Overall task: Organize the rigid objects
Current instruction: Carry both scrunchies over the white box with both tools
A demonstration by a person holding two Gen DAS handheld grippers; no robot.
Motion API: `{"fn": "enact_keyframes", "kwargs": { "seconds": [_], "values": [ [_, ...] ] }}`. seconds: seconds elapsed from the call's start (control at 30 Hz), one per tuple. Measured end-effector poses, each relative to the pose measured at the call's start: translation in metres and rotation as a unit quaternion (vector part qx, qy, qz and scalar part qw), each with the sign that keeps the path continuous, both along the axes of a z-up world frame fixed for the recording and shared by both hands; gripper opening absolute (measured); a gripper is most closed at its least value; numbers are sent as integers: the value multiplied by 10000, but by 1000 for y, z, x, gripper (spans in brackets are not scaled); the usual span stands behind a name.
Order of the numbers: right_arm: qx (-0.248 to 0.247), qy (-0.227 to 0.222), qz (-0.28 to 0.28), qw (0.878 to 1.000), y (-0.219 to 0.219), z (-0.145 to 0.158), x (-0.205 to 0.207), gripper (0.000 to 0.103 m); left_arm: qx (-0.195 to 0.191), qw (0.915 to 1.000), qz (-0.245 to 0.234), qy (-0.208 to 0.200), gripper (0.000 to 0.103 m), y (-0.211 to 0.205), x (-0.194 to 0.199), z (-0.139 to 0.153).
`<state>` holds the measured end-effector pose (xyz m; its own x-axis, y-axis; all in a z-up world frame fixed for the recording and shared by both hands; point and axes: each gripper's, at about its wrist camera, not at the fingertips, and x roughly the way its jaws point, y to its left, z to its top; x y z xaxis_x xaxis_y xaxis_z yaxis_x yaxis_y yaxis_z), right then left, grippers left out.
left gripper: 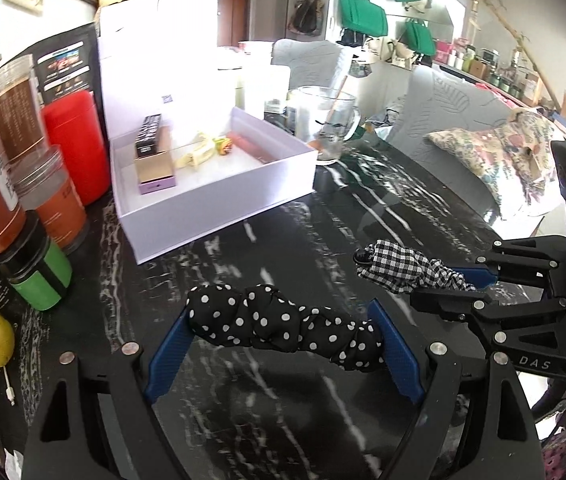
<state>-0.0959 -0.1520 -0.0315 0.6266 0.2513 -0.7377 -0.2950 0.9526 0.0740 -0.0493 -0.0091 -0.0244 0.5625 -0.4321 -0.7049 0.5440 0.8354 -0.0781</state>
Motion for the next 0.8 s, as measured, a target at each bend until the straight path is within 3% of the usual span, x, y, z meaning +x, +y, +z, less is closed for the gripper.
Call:
{"fn": "enact_keyframes", "kwargs": {
  "seconds": [0.47, 0.8],
  "values": [
    [89, -135, -380, 9991, -22, 17, -14, 22, -77, 9995, -301, -104, 86, -24, 8, 22],
    [136, -249, -360, 9990, -26, 31, 11, 22, -108, 9994, -279, -166, 86, -25, 33, 39]
  ]
}}
